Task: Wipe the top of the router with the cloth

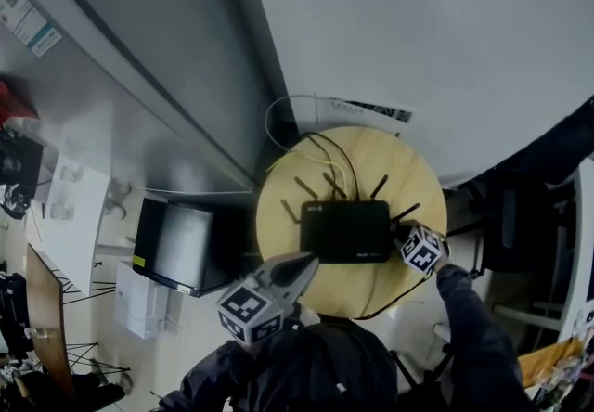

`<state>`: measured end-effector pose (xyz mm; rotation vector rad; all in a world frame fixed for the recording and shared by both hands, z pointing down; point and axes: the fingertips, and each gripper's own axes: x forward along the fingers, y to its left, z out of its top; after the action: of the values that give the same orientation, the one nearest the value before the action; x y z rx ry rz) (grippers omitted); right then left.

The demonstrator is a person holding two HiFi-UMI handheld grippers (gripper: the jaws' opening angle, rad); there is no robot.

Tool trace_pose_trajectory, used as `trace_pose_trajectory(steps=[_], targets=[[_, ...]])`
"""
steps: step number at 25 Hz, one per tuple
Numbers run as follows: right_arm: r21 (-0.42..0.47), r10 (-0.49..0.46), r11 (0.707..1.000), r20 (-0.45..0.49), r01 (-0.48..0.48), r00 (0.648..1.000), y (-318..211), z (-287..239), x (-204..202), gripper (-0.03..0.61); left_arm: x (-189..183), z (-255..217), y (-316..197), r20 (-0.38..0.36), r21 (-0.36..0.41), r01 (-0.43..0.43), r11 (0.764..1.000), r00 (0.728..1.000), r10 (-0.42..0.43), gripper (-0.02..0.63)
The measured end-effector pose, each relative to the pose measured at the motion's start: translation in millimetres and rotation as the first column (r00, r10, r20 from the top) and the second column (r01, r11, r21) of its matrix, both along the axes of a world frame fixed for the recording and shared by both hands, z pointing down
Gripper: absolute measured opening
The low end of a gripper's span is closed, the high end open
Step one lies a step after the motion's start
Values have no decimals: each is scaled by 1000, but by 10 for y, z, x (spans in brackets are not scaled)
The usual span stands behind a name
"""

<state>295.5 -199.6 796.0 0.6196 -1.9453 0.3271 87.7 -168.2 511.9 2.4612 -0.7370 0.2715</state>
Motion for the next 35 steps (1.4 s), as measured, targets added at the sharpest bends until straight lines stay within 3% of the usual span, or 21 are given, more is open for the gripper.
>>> trace_pose_trajectory(steps=[7, 11, 18, 21, 23, 25, 28, 31, 35], targets=[[-7, -161, 987, -42, 161, 986, 489, -59, -105, 71, 88, -9, 7, -14, 4, -40, 999, 999, 40, -6], [-9, -183, 983, -55, 183, 982, 765, -74, -146, 71, 95, -49, 50, -18, 17, -62, 998, 998, 62, -7], [3, -58, 998, -93, 59, 994, 897, -56, -116, 71, -39, -116, 192, -16, 31, -87, 996, 996, 88, -7], [45, 61, 997, -89, -57, 994, 861, -169, -77, 71, -116, -169, 295, -20, 45, -104, 994, 994, 105, -6], [72, 181, 981, -6, -180, 983, 870, -379, -146, 71, -178, -209, 386, -27, 56, -117, 992, 993, 118, -7], [90, 302, 945, 137, -315, 944, 879, -730, -323, 71, -254, -248, 494, -34, 68, -133, 989, 990, 136, -6], [106, 420, 870, 352, -482, 836, 964, -1380, -687, 71, -402, -332, 693, -46, 87, -161, 983, 985, 165, -7], [120, 443, 815, 501, -566, 744, 1217, -2015, -1097, 71, -555, -441, 906, -67, 110, -190, 976, 978, 198, -8], [127, 412, 788, 618, -602, 670, 1728, -2714, -1692, 71, -776, -529, 1226, -88, 124, -229, 966, 967, 240, -6]])
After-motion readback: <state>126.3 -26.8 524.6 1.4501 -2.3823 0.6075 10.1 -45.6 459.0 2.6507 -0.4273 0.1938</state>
